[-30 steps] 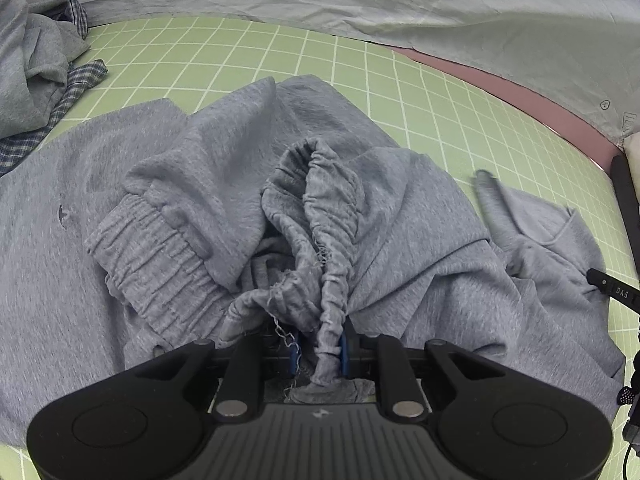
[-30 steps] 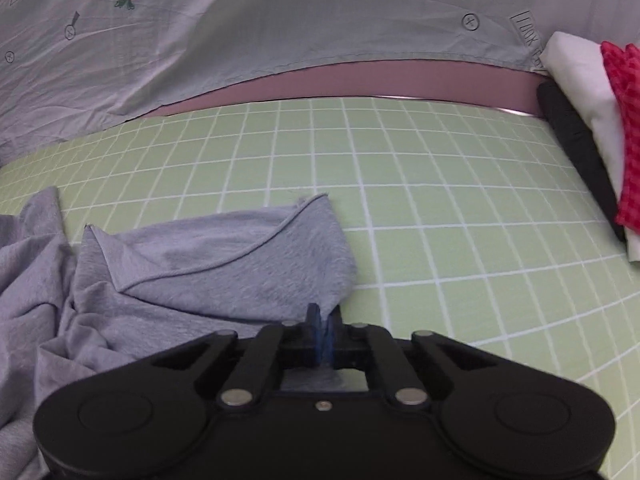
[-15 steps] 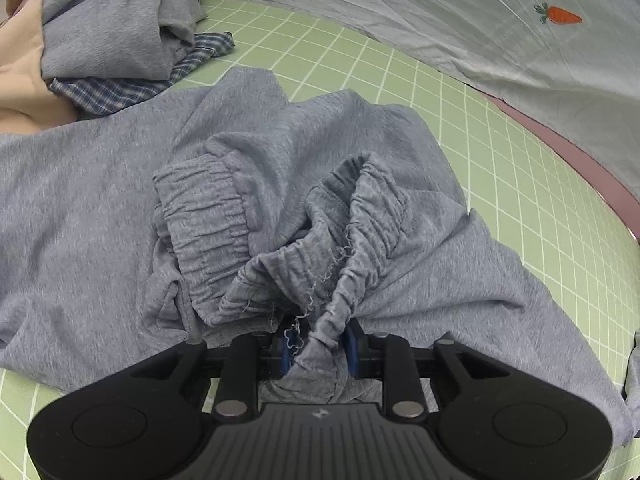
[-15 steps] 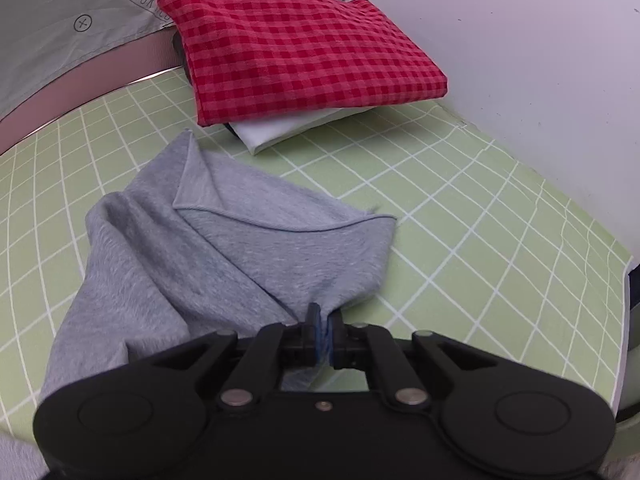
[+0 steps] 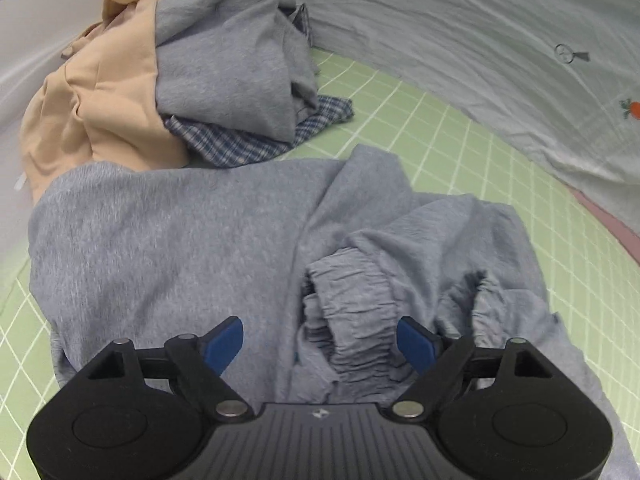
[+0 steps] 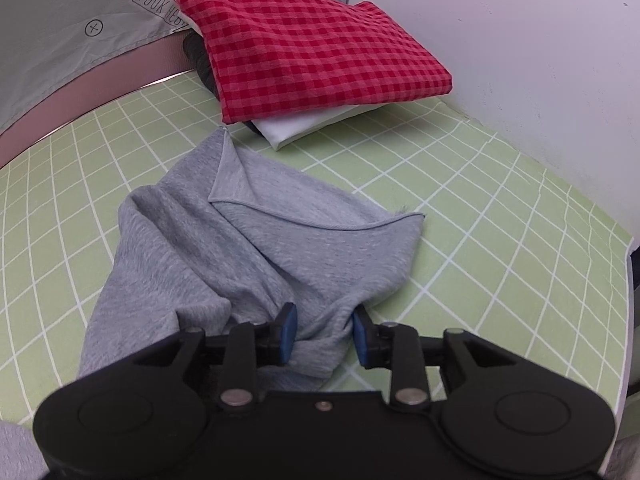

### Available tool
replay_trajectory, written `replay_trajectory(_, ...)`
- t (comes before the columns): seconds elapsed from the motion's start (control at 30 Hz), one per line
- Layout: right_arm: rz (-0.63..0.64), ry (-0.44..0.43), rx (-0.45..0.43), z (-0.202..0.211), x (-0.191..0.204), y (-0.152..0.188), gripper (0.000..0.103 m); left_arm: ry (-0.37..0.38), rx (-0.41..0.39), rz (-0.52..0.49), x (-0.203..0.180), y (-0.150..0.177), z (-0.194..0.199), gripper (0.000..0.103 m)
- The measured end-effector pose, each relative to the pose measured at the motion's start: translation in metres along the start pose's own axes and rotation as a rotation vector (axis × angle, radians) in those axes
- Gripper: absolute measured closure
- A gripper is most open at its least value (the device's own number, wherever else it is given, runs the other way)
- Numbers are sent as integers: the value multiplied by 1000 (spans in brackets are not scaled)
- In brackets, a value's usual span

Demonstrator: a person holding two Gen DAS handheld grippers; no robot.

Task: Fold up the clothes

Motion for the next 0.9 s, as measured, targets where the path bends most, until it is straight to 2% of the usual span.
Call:
replay_trajectory(0.17, -8, 3, 4, -2, -7, 0, 57, 12, 33, 42, 11, -1, -23, 17)
replay_trajectory(0.2, -18, 3, 6, -2, -8, 0, 54, 17, 38, 51, 13, -1, -27, 13)
replay_trajectory(0.3, -65, 5, 15, -3, -14, 1, 47, 0, 23, 9, 6, 2, -31, 7)
replay_trajectory(0.33, -80, 4, 19, -4, -16, 1, 46, -5, 19, -3, 3, 3, -32, 4)
replay_trajectory(0.47, -114, 5, 22, -4, -17, 2, 46, -14, 4, -22, -8, 2, -36, 4)
replay_trajectory(0.5, -116, 7, 22, -4, -17, 2, 46, -7, -2, -27, -11, 1, -35, 7)
replay_trajectory(0.57, -114, 12, 16, -3, -16, 2, 46, 11, -17, -65, -23, -3, -35, 24)
replay_trajectory(0.6, -119, 12, 12, -3, -16, 3, 46, 21, -24, -91, -31, -5, -34, 38)
replay_trajectory(0.63, -123, 12, 9, -3, -17, 3, 46, 22, -22, -110, -39, -7, -35, 46)
replay_trajectory(0.7, -132, 12, 1, -3, -17, 4, 46, 43, -26, -148, -57, -9, -37, 55)
replay_trajectory(0.8, -157, 3, -2, -3, -19, 6, 46, 110, -12, -194, -88, -13, -42, 60)
replay_trajectory(0.9, -154, -4, -5, -3, -19, 6, 46, 254, 22, -291, -135, -9, -46, 62)
Point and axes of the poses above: each gripper's, at about its wrist camera, not at the fingertips, and z roughly against the way its jaws point, x to its left, y to its underside, the point moved 1 cm from there along -z, roughly the way its jaws point, and after that the axes turned 1 degree about z, right-handed, at the moved point
